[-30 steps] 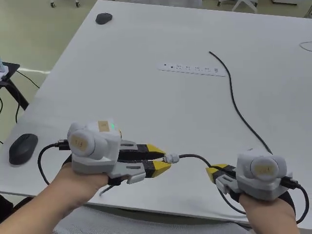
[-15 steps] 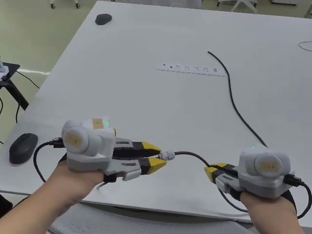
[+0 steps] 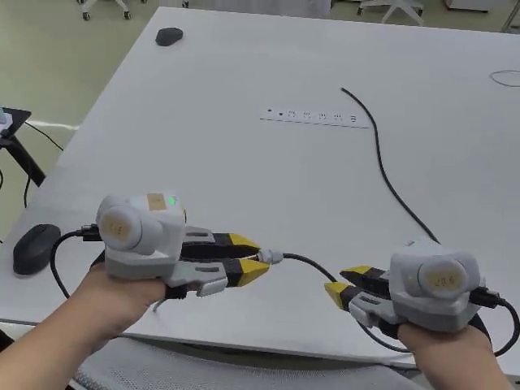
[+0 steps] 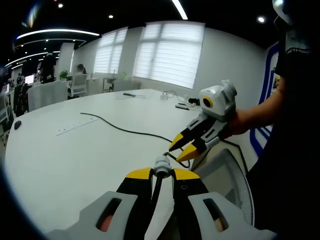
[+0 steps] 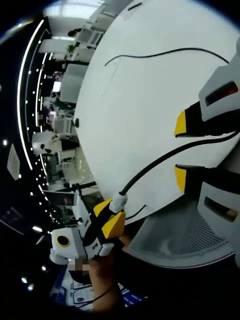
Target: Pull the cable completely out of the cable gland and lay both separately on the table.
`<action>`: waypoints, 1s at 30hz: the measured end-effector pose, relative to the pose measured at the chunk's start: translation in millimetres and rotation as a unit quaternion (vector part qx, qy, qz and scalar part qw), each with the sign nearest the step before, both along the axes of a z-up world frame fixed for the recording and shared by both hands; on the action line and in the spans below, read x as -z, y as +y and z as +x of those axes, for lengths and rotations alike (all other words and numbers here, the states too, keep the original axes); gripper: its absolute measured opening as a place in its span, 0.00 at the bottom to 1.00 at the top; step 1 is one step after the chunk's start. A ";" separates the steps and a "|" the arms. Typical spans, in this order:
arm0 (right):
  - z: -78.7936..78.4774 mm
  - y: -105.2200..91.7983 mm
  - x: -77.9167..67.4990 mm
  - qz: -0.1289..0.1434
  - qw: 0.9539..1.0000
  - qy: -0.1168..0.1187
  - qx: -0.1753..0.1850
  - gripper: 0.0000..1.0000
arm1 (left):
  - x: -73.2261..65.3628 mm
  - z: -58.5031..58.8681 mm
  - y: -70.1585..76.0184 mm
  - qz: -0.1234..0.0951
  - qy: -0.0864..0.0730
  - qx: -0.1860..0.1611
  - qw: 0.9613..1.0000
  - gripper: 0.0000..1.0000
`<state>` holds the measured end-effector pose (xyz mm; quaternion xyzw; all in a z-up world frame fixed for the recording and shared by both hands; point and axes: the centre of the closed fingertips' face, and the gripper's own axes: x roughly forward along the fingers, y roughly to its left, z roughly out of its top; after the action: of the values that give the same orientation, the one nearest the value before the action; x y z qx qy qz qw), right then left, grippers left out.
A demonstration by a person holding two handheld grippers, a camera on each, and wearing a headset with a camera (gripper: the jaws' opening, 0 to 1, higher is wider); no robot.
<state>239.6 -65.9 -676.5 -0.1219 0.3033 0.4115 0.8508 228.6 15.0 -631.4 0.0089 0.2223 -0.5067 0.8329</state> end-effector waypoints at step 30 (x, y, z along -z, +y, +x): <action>13.8 65.0 -33.3 -0.115 0.966 -0.162 -0.166 0.08 | -3.4 15.5 -3.1 0.001 -0.016 0.031 0.999 0.15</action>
<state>253.4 -0.9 -643.3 -0.3326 0.1825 0.4838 0.7886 244.1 12.0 -628.0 0.0251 0.2094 -0.5320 0.8201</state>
